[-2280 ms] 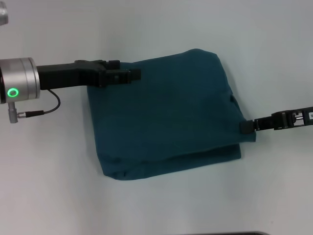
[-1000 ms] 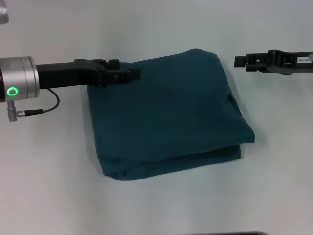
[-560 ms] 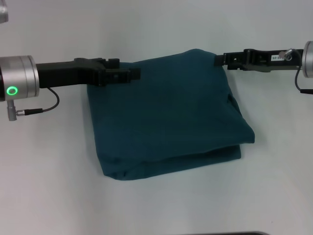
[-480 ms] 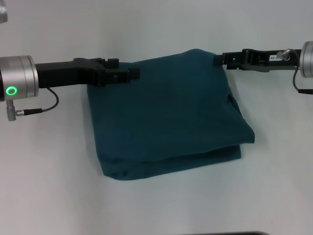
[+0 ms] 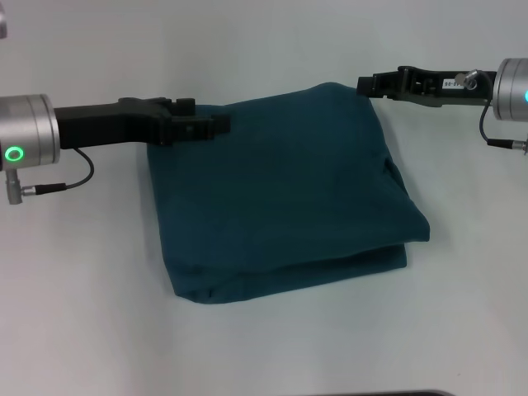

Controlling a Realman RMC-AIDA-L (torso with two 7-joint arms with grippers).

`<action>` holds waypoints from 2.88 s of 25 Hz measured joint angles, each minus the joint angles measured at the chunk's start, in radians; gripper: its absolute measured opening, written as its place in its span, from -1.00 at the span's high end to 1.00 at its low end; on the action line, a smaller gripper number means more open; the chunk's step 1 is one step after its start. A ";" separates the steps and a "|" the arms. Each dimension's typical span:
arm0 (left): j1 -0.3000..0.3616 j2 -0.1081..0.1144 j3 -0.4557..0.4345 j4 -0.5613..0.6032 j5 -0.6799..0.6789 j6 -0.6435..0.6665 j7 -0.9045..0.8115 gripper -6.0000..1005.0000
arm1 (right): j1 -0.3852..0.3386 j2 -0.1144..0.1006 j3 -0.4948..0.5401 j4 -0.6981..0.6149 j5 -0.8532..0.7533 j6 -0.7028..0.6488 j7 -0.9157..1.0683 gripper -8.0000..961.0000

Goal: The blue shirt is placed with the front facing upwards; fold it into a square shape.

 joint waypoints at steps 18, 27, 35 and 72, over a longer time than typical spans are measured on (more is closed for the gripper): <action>0.003 -0.001 0.005 0.001 0.002 -0.002 0.003 -0.80 | -0.019 0.000 -0.004 -0.015 -0.009 -0.027 -0.010 0.52; 0.004 0.004 0.006 -0.003 0.002 0.000 0.003 -0.80 | -0.007 0.014 0.004 -0.034 0.006 -0.059 -0.012 -0.25; 0.005 0.005 0.007 -0.003 0.002 0.000 0.003 -0.80 | -0.003 0.019 -0.003 -0.053 0.053 -0.075 -0.013 -0.27; 0.006 0.005 0.001 0.001 0.003 0.000 0.000 -0.80 | 0.026 0.003 -0.002 0.096 0.116 0.088 -0.008 0.87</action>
